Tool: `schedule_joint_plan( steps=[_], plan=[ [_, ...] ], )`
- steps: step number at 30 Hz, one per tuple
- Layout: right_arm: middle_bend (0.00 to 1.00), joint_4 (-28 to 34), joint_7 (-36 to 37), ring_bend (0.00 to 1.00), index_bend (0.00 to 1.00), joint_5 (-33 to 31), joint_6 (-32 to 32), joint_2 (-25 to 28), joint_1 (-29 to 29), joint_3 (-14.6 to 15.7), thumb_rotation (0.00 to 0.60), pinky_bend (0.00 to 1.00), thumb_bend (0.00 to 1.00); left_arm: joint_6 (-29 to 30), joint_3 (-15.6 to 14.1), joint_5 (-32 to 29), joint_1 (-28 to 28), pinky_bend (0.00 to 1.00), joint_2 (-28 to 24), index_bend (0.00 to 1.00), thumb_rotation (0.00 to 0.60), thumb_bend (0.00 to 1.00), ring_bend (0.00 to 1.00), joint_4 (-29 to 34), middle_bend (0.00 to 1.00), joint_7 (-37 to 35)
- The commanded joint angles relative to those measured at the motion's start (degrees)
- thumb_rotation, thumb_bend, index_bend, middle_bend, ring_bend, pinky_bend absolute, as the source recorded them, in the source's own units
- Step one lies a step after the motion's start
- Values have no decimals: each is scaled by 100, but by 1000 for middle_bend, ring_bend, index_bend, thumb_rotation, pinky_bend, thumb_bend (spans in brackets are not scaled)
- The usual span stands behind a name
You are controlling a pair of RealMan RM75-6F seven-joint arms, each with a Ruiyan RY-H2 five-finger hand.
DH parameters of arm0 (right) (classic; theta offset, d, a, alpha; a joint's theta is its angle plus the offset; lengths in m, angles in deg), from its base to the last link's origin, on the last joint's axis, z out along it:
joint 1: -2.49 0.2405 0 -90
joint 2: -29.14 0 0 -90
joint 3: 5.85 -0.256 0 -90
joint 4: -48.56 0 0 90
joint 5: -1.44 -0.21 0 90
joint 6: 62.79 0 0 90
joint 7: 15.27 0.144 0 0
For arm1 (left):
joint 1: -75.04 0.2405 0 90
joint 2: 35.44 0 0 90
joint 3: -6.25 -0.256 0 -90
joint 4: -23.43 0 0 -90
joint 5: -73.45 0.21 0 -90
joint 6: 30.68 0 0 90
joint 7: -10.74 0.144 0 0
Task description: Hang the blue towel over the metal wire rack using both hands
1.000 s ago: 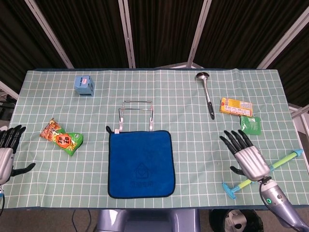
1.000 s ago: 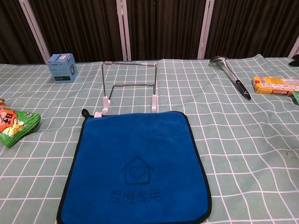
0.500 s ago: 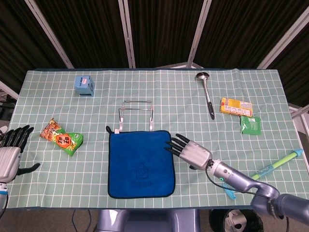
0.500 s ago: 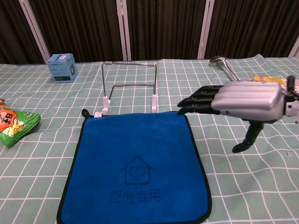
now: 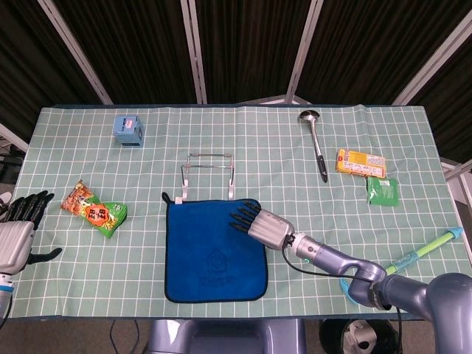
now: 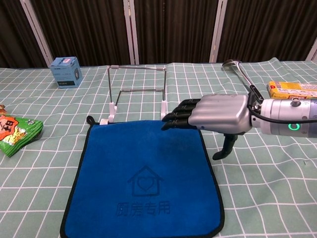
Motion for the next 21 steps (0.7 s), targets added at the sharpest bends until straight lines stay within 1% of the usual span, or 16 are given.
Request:
schedule_joint_plan(
  steps=[1,10,21],
  plan=[
    [0,-190,68,0,0,-21,54,-154,83,77,600,0,201,-43,12,-23,-23,0,-16,0,600,60,0,-11,0,-54],
    [0,-484,75,0,0,35,195,-300,194,209,600,0,200,-234,7,-77,-89,0,-76,0,600,61,0,-46,0,-196],
    [5,-622,125,0,4,88,320,-251,233,487,600,0,201,-248,-4,-72,-100,0,-78,0,600,61,0,-42,0,-177]
  ],
)
